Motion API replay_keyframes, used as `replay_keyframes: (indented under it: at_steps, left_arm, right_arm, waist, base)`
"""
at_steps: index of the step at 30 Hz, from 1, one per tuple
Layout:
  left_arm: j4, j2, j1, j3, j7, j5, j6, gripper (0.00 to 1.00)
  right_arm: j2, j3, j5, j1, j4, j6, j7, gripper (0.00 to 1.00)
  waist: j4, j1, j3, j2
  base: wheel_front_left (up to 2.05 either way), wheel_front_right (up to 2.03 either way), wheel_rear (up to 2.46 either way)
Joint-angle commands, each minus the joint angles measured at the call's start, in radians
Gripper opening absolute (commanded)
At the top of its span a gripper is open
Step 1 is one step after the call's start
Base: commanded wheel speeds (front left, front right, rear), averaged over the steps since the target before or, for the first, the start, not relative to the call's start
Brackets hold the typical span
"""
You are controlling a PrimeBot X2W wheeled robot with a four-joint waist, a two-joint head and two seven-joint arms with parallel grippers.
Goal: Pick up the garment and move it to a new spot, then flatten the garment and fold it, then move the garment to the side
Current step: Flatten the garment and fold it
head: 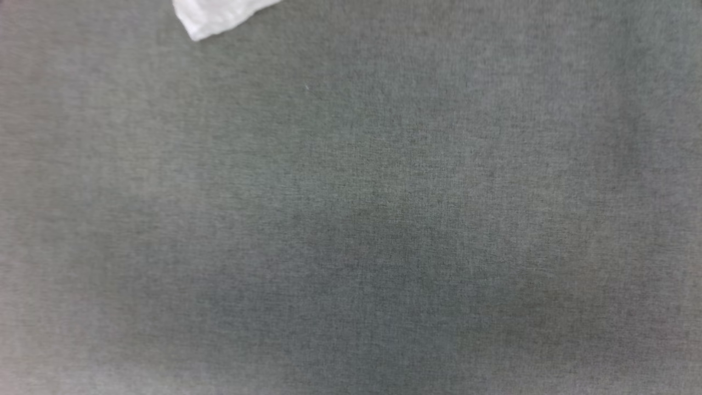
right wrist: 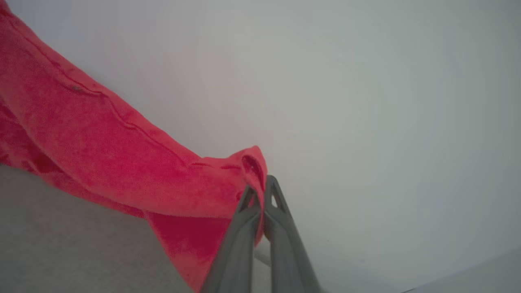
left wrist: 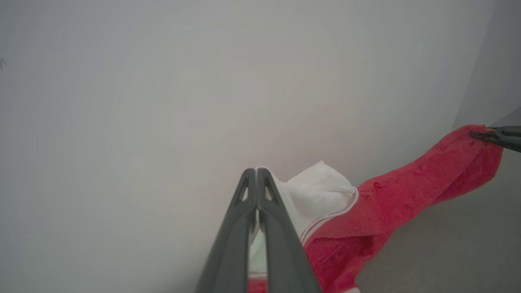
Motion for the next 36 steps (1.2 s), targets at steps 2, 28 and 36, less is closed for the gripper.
replay_keyframes:
  at_steps: [2, 28, 36]
  left_arm:
    - [-0.073, 0.058, 0.089, -0.053, 0.044, -0.063, 0.002, 0.00]
    - [-0.841, 0.524, 1.045, -0.181, 0.178, -0.421, 0.307, 0.00]
    - [-0.983, 0.584, 1.211, -0.183, 0.196, -0.503, 0.391, 0.00]
  right_arm:
    - [0.010, 0.047, 0.074, 0.066, 0.012, -0.002, 0.020, 0.00]
    - [-0.450, 0.265, 0.798, 1.077, -0.846, -0.002, 0.621, 0.00]
    - [-0.513, 0.186, 0.866, 1.338, -1.032, -0.002, 0.832, 0.00]
  waist:
    - [0.018, 0.0000, -0.076, 0.0000]
    - [0.034, 0.0000, -0.339, 0.0000]
    - [0.030, 0.0000, -0.352, 0.0000]
  base:
    - [0.00, 0.00, 0.00]
    - [0.00, 0.00, 0.00]
    - [0.00, 0.00, 0.00]
